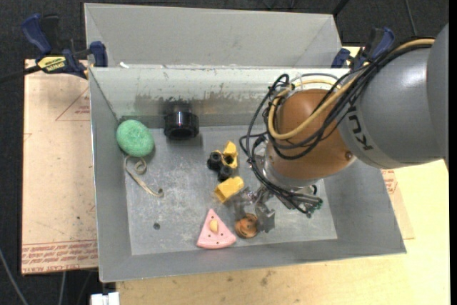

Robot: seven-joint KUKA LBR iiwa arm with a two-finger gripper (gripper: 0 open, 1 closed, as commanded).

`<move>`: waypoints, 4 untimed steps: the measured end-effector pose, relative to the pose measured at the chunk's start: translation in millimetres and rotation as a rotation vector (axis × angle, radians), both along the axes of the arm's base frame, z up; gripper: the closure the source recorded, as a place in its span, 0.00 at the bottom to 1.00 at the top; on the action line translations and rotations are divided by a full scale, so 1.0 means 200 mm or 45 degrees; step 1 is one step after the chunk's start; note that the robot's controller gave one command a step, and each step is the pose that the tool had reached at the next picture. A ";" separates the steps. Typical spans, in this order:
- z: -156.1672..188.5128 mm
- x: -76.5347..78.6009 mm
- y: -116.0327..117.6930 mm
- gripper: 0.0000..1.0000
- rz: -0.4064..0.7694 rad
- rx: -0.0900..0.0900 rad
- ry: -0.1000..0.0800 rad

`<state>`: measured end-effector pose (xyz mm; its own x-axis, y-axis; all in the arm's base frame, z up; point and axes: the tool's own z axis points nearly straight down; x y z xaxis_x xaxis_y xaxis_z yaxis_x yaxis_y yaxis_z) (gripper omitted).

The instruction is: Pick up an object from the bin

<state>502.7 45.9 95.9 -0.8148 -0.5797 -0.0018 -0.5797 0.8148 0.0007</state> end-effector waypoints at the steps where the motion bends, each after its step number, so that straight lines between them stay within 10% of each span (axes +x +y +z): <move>1: 0.00 0.00 0.00 1.00 0.000 0.000 0.000; 2: 0.00 0.00 0.00 1.00 0.000 0.000 0.000; 3: 0.13 0.26 0.16 1.00 0.045 -0.001 0.003; 4: 0.03 0.18 0.10 1.00 0.059 0.003 -0.012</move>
Offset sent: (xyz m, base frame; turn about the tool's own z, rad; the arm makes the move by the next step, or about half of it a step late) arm -0.0065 -0.0270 -0.0197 -0.3052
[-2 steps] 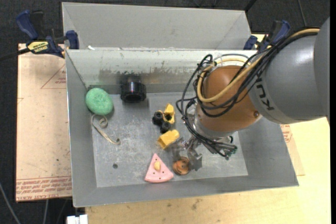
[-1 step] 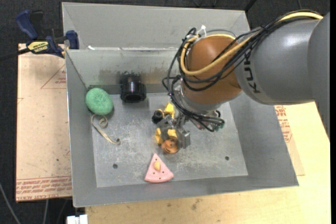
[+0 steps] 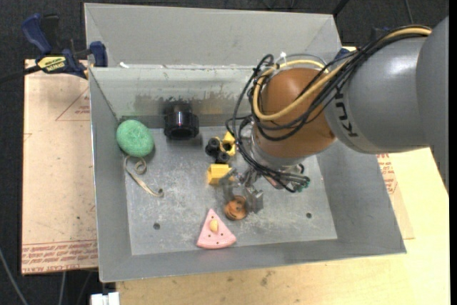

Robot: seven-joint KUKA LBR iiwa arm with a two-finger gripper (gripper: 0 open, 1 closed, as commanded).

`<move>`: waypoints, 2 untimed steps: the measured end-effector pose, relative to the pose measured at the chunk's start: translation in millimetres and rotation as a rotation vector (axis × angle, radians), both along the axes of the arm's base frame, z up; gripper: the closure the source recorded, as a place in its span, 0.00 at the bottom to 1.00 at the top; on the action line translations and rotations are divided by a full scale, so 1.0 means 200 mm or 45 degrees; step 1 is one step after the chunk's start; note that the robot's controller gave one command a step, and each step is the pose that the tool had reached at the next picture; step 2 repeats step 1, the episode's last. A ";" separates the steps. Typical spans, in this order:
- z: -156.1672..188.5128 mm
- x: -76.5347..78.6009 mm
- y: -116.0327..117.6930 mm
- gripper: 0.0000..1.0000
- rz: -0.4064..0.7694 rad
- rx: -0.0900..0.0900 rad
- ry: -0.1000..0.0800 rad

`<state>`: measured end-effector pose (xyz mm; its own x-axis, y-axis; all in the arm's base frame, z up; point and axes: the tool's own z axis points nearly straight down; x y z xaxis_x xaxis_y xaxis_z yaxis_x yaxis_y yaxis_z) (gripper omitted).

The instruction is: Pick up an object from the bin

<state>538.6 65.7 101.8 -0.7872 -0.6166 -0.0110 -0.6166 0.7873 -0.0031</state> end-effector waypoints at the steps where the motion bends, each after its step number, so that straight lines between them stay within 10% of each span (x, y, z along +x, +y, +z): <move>1: 0.18 -0.14 0.14 1.00 -0.011 -0.006 0.024; 2: 0.18 -0.14 0.14 1.00 -0.011 -0.006 0.024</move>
Offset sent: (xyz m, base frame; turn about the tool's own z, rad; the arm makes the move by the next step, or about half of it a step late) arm -0.0108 0.0242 0.0689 -0.0339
